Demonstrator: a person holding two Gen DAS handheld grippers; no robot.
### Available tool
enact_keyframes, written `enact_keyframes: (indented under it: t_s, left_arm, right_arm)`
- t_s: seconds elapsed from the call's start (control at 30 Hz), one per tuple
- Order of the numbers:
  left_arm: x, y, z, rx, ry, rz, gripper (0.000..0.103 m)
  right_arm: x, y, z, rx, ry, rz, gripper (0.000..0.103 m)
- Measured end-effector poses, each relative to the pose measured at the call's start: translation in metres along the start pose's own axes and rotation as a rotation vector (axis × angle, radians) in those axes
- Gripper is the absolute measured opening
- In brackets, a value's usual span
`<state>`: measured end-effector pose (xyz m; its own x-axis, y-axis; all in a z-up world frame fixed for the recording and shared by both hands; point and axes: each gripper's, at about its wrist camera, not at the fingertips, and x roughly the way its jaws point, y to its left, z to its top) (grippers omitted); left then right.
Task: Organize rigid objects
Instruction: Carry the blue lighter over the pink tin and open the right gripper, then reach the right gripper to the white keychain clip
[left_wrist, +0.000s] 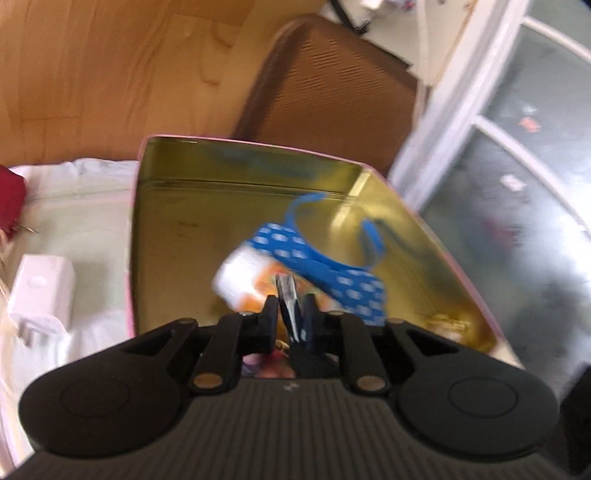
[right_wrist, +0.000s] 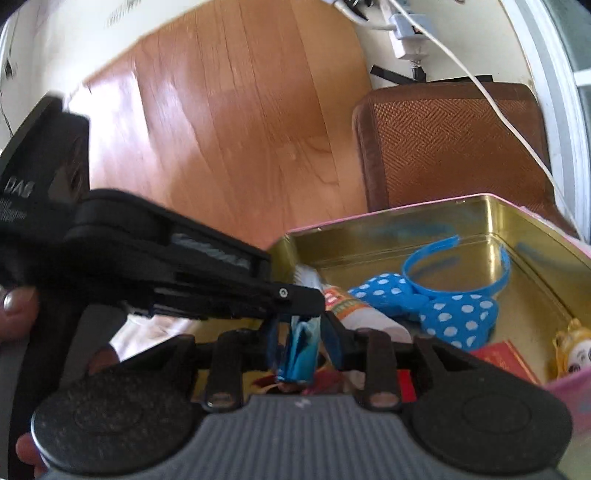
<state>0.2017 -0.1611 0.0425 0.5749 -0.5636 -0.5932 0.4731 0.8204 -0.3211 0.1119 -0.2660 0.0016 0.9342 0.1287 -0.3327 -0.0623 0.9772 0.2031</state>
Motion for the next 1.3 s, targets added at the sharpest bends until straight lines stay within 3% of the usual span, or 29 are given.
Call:
enact_keyframes:
  t_s: [0.07, 0.13, 0.37, 0.53, 0.73, 0.97, 1.3]
  left_arm:
    - [0.008, 0.001, 0.004, 0.01, -0.003, 0.056, 0.029]
    - [0.013, 0.002, 0.007, -0.008, 0.005, 0.097, 0.028]
    - [-0.047, 0.003, 0.001, 0.008, -0.109, 0.039, 0.034]
    - [-0.098, -0.005, -0.031, 0.076, -0.175, 0.033, 0.036]
    - [-0.119, 0.006, -0.072, 0.11, -0.198, 0.062, 0.038]
    - [-0.12, 0.042, -0.086, 0.109, -0.171, 0.226, 0.04]
    - [-0.132, 0.111, -0.094, 0.07, -0.183, 0.415, 0.042]
  right_arm:
    - [-0.002, 0.0, -0.003, -0.021, -0.02, -0.02, 0.035]
    - [-0.008, -0.004, -0.005, 0.004, -0.053, 0.016, 0.043]
    - [-0.04, -0.013, -0.009, 0.065, -0.133, 0.072, 0.044]
    - [-0.071, -0.011, -0.019, 0.122, -0.15, 0.088, 0.045]
    - [-0.109, 0.003, -0.035, 0.125, -0.161, 0.075, 0.046]
    - [-0.103, 0.035, -0.035, 0.074, -0.066, 0.118, 0.046]
    - [-0.071, 0.108, -0.049, -0.102, 0.082, 0.222, 0.046]
